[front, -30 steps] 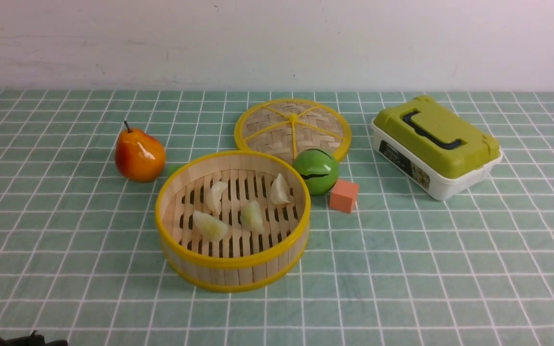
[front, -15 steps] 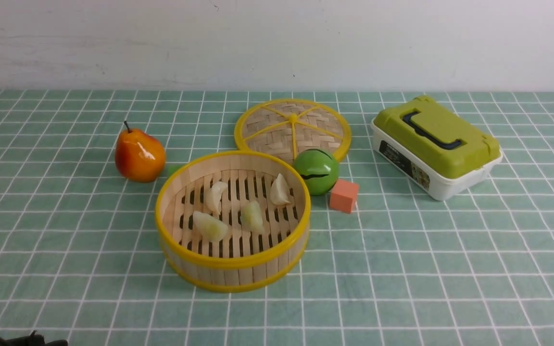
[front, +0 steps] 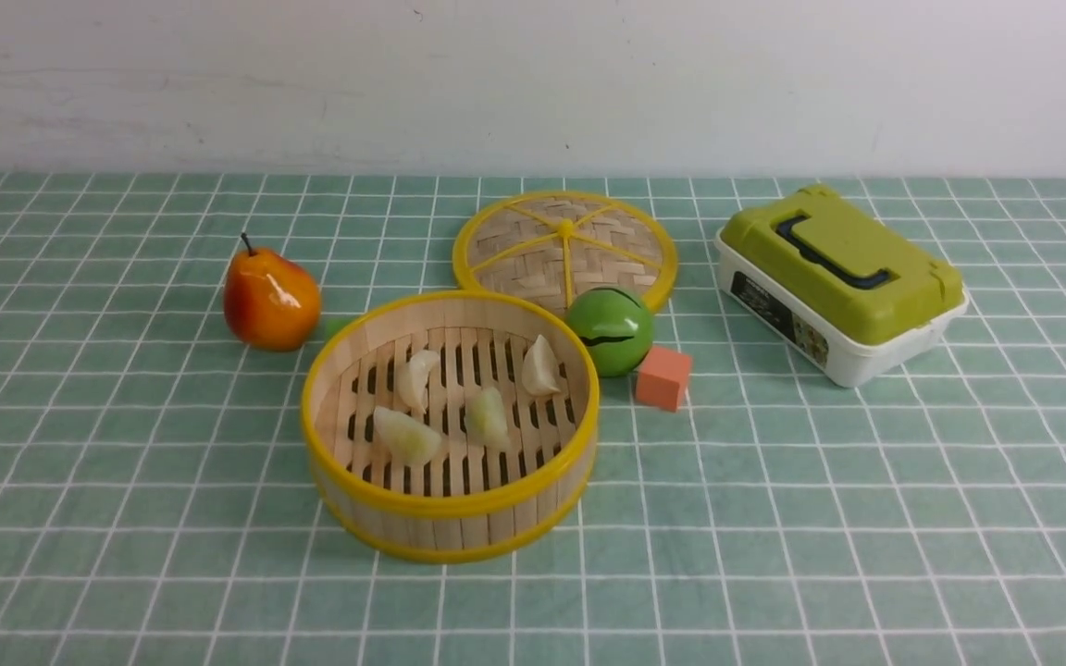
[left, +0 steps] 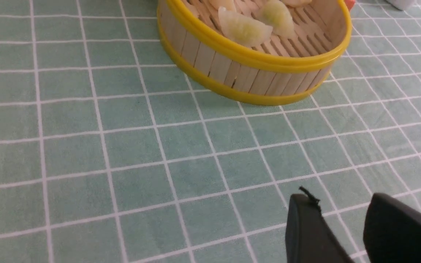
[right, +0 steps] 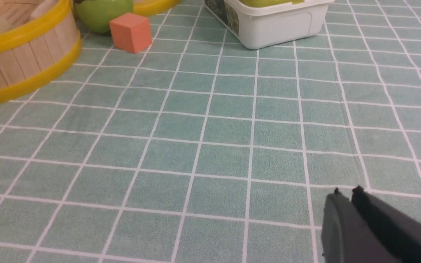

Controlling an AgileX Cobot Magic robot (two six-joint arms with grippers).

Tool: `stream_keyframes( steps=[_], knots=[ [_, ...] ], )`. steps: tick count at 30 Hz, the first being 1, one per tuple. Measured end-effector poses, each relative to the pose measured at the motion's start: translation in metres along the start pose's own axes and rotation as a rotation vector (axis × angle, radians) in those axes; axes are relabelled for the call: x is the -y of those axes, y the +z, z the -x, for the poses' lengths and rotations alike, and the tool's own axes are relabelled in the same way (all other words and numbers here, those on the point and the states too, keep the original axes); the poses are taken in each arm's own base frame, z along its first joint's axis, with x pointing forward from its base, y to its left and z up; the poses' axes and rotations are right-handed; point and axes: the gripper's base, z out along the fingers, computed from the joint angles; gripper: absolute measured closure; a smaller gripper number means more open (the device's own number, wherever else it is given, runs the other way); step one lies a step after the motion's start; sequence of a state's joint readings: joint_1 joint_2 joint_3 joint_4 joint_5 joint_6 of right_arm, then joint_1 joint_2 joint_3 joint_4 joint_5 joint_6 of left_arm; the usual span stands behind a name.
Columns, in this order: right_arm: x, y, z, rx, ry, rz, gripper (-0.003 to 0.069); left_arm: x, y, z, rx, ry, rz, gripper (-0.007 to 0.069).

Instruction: Put the dumplings into the steamer on the table with the blue tablecloth.

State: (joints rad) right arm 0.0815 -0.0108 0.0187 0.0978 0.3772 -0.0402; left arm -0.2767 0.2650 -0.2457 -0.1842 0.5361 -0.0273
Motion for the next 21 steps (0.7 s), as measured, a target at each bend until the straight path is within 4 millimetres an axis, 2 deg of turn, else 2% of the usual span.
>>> stream_keyframes(
  steps=[4, 7, 10, 11, 21],
  knots=[
    [0.0, 0.0, 0.0, 0.0, 0.001, 0.0, 0.0617, -0.014, -0.005, -0.02, 0.091, 0.058, 0.145, 0.041],
    [0.0, 0.0, 0.0, 0.0, 0.001, 0.0, 0.0617, -0.021, -0.006, -0.035, 0.161, 0.052, 0.22, 0.049],
    [0.0, 0.0, 0.0, 0.0, 0.0, 0.0, 0.0617, -0.029, 0.007, -0.055, 0.14, 0.034, 0.269, 0.0619],
    [0.0, 0.0, 0.0, 0.0, 0.0, 0.0, 0.0617, -0.03, 0.008, -0.058, 0.131, 0.031, 0.273, 0.0631],
    [0.0, 0.0, 0.0, 0.0, 0.002, 0.001, 0.0603, -0.032, 0.011, -0.061, 0.155, -0.004, 0.279, 0.0638]
  ],
)
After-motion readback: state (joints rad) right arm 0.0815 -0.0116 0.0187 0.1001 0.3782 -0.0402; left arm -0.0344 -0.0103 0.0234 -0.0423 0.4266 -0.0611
